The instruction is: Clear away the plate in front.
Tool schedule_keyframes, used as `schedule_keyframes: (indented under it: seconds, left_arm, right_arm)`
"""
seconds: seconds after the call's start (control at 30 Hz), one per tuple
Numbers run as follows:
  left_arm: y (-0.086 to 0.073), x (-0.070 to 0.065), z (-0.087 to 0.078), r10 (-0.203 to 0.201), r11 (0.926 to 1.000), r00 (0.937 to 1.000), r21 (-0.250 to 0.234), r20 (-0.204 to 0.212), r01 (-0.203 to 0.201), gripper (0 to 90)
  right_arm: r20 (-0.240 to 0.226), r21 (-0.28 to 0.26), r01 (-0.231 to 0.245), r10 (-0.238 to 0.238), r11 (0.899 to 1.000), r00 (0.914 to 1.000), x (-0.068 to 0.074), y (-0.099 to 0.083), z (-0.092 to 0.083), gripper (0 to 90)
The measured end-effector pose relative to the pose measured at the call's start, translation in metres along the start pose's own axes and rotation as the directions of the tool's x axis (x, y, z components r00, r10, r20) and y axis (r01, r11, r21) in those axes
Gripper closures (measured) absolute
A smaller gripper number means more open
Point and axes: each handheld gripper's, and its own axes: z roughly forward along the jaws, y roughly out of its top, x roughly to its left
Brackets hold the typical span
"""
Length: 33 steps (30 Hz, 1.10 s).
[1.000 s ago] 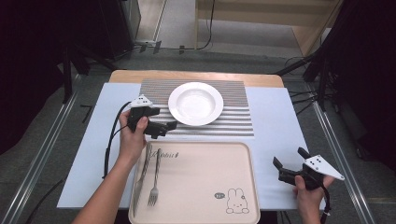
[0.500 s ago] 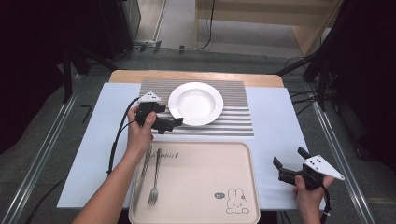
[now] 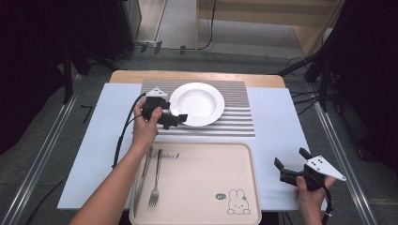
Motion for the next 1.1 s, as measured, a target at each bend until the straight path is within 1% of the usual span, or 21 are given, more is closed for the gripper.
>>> schedule_keyframes:
  seconds: [0.07,0.17,0.27,0.37,0.57,0.6,0.63,0.7,0.77,0.87,0.97,1.07,1.1]
  left_arm:
    - [0.002,0.001,0.004,0.003,1.0,1.0,0.003,-0.008,-0.003,3.0]
    - [0.002,0.002,0.012,0.009,0.9998,0.9999,0.019,-0.009,-0.009,3.0]
    - [0.001,0.004,0.018,-0.008,0.9997,1.0,0.025,-0.004,0.008,3.0]
    - [0.002,0.007,0.024,-0.016,0.9993,0.9999,0.034,-0.004,0.016,3.0]
    - [0.005,0.02,0.031,-0.051,0.9974,0.9986,0.049,-0.015,0.052,3.0]
    - [0.005,0.023,0.032,-0.063,0.9971,0.9978,0.042,-0.019,0.064,3.1]
    - [0.005,0.026,0.033,-0.074,0.9961,0.997,0.045,-0.023,0.075,3.1]
    - [0.005,0.031,0.035,-0.081,0.9952,0.9959,0.051,-0.039,0.083,3.1]
    - [0.005,0.037,0.037,-0.105,0.9931,0.9939,0.049,-0.034,0.106,3.1]
    - [0.006,0.045,0.039,-0.127,0.9901,0.9911,0.055,-0.039,0.129,3.1]
    - [0.006,0.051,0.043,-0.132,0.9886,0.9901,0.067,-0.047,0.135,4.4]
    - [0.006,0.056,0.045,-0.149,0.9867,0.9875,0.057,-0.05,0.152,4.8]
    - [0.006,0.058,0.046,-0.154,0.9858,0.9862,0.059,-0.061,0.157,7.8]
  right_arm:
    - [0.0,0.001,0.0,0.0,1.0,1.0,0.0,0.0,0.0,0.0]
    - [0.001,0.003,0.0,0.0,1.0,1.0,0.0,0.0,0.0,0.0]
    - [0.001,0.003,0.0,0.0,1.0,1.0,0.0,0.0,0.0,0.0]
    - [0.0,0.005,0.0,0.0,1.0,1.0,0.0,0.0,0.0,0.0]
    - [-0.001,0.006,0.0,0.0,1.0,1.0,0.0,0.0,0.001,0.0]
    - [-0.002,0.006,-0.001,0.001,1.0,1.0,0.0,0.0,0.001,0.0]
    - [-0.001,0.006,0.0,0.0,1.0,1.0,0.0,0.0,0.001,0.0]
    - [-0.002,0.006,0.0,0.0,1.0,1.0,0.0,0.0,0.001,0.0]
    - [-0.002,0.007,0.001,-0.001,1.0,1.0,0.0,0.0,0.001,0.0]
    - [-0.002,0.008,0.002,-0.001,1.0,1.0,0.0,0.0,0.001,0.0]
    - [-0.002,0.008,0.001,-0.001,1.0,1.0,0.0,0.0,0.001,0.0]
    - [-0.002,0.008,0.001,-0.001,1.0,1.0,0.0,0.0,0.001,0.0]
    - [-0.002,0.009,0.0,0.0,1.0,1.0,0.0,0.0,0.001,0.0]
